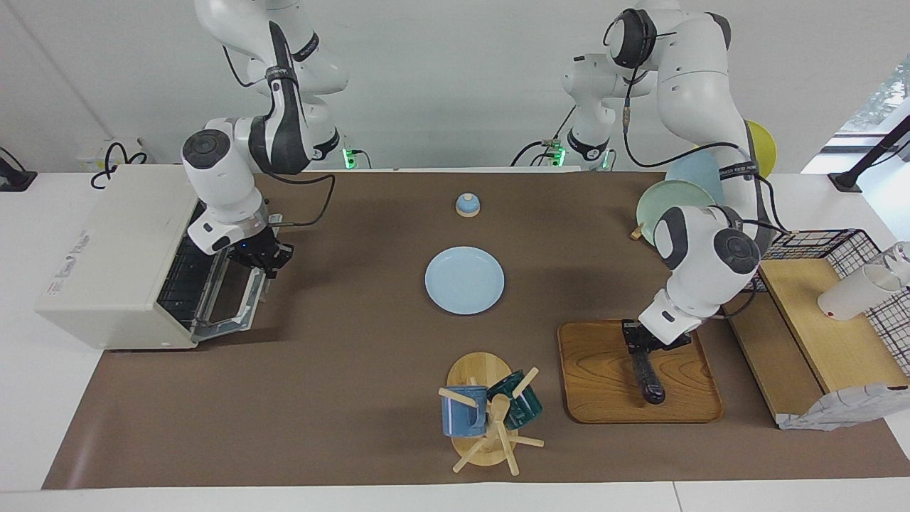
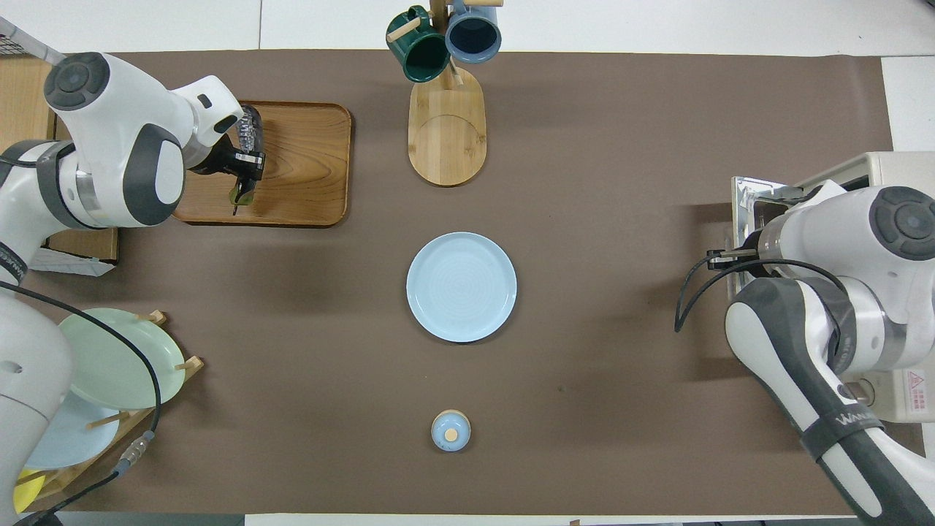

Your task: Put eggplant into oven

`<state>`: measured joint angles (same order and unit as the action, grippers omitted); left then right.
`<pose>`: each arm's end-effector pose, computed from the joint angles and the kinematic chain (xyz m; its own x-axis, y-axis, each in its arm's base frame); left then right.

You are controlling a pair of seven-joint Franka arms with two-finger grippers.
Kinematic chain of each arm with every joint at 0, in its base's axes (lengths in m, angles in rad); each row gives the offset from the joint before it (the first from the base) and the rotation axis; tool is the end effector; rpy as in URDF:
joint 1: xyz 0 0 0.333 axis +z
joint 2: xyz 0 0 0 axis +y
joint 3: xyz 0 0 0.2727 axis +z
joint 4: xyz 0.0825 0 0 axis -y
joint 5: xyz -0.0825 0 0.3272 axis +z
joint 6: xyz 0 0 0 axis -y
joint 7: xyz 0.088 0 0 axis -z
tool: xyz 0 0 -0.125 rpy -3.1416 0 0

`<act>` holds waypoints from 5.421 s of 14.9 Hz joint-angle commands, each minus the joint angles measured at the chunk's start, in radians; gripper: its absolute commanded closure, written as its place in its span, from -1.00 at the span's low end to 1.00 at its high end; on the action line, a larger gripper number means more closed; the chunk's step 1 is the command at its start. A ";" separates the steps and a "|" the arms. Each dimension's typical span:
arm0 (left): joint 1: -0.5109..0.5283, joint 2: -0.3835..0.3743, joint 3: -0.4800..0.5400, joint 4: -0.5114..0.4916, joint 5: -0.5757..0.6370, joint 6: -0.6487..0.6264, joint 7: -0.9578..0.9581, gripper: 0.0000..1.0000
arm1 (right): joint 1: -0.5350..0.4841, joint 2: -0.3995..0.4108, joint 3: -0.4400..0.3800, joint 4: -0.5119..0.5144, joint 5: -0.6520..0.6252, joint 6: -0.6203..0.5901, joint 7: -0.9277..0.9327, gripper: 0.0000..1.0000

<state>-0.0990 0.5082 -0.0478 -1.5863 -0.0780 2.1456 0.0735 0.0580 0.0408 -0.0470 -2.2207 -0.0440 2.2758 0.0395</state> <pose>0.6169 -0.0922 0.3191 0.9840 -0.1694 0.0557 -0.1738 -0.9809 0.0868 0.4881 0.0037 0.3336 0.9999 0.0001 0.0152 -0.0004 -0.9994 0.0353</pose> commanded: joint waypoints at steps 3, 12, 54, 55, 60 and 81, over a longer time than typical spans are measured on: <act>-0.043 -0.201 0.005 -0.061 -0.084 -0.217 -0.158 1.00 | -0.021 0.079 -0.011 -0.008 0.047 0.117 -0.009 1.00; -0.420 -0.381 0.006 -0.285 -0.148 -0.066 -0.538 1.00 | 0.095 0.119 -0.011 0.076 0.165 0.065 0.057 1.00; 0.035 -0.430 0.029 0.026 0.032 -0.588 -0.044 -1.00 | 0.764 0.519 0.010 0.619 -0.091 -0.065 0.660 0.32; 0.038 -0.448 0.029 0.022 0.033 -0.617 -0.044 -1.00 | 0.764 0.518 0.010 0.612 -0.091 -0.061 0.660 0.32; 0.039 -0.536 0.029 -0.108 0.033 -0.572 -0.038 -1.00 | 0.770 0.504 0.010 0.590 -0.093 -0.068 0.662 1.00; 0.041 -0.537 0.026 -0.035 0.083 -0.572 -0.037 -1.00 | 0.156 -0.035 -0.001 0.144 -0.278 -0.340 0.081 1.00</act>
<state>-0.0677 -0.0238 -0.0162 -1.6240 -0.0201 1.5800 0.0357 0.2721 0.0738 -0.0624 -1.9949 -0.2999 1.8895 0.1884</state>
